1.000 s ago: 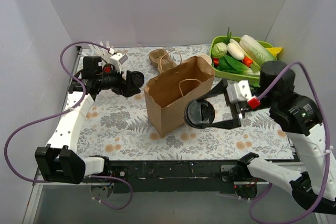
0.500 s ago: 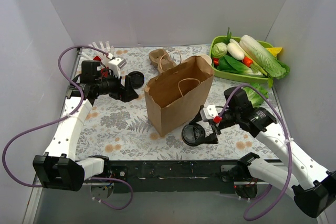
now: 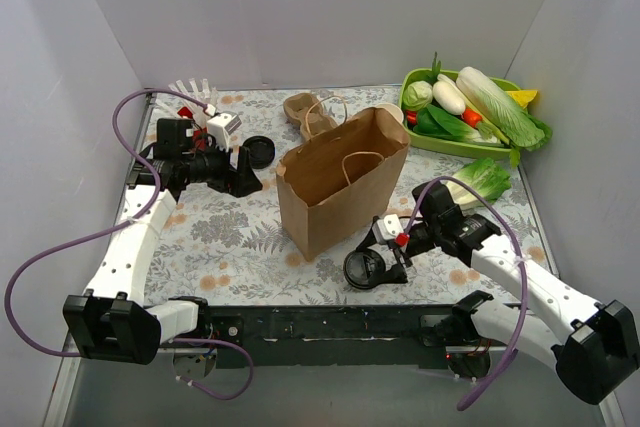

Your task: Pack the takeout coffee

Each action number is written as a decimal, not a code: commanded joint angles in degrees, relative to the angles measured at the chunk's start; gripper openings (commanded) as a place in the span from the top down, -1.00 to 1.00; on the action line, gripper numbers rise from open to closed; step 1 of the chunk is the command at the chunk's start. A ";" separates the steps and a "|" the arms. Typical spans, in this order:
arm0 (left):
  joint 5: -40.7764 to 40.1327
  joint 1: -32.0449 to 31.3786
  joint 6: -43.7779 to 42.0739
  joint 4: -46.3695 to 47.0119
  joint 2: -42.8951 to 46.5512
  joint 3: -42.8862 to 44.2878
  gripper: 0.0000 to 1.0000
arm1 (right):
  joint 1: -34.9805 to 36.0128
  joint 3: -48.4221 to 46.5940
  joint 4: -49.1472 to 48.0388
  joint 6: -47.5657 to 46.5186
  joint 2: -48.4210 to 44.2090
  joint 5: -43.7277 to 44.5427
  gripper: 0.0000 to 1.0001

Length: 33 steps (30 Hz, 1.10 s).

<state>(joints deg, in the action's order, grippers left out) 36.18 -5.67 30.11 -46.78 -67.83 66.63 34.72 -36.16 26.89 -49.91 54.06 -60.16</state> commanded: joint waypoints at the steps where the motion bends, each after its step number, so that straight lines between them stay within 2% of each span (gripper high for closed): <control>1: -0.50 0.40 -1.02 -0.76 0.95 -1.15 -0.49 | 0.00 1.18 -3.26 -2.55 0.95 -1.80 0.96; 3: -0.33 0.40 -1.02 -0.50 0.95 -1.85 -0.49 | 0.00 1.44 -1.76 -4.66 1.57 -1.45 0.87; 5: -0.06 0.40 -0.84 -0.15 0.86 -2.29 -0.49 | 0.00 1.01 0.69 -6.77 2.01 -0.40 0.64; 9: 0.64 0.40 -0.49 0.55 1.39 -3.17 -0.49 | 0.00 -2.50 14.02 -17.30 4.03 2.23 0.32; 12: 1.43 0.40 -0.05 1.78 1.91 -4.49 -0.49 | 0.00 -5.23 19.85 -21.10 5.08 5.92 -0.04; 13: 1.69 0.40 -0.05 2.13 2.09 -5.01 -0.49 | 0.00 -5.93 22.30 -22.06 5.17 7.24 -0.23; 15: 2.40 0.40 0.39 2.92 2.44 -5.37 -0.50 | 0.00 -9.27 24.42 -22.34 5.09 8.13 -0.35; 16: 2.66 0.40 0.56 3.28 2.44 -5.55 -0.50 | 0.00 -10.32 25.91 -21.90 5.09 8.91 -0.49; 20: 4.15 0.40 1.71 5.56 3.14 -6.69 -0.50 | 0.08 -17.35 30.75 -21.02 5.87 12.08 -0.63; 25: 6.09 0.40 2.76 6.97 4.28 -8.18 -0.50 | 0.35 -25.87 39.44 -23.04 12.02 18.84 -0.79; 29: 6.88 0.40 3.64 8.82 5.08 -10.11 -0.50 | 0.26 -24.49 41.58 -24.36 15.10 19.12 -0.58; 33: 7.15 0.40 3.56 8.20 5.17 -10.47 -0.50 | 0.26 -20.45 33.95 -20.85 13.01 15.87 -0.58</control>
<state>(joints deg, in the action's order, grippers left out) 41.50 -5.67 33.30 -39.83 -64.69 56.66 34.79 -59.27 63.05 -72.44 69.45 -42.19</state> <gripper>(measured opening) 0.749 0.818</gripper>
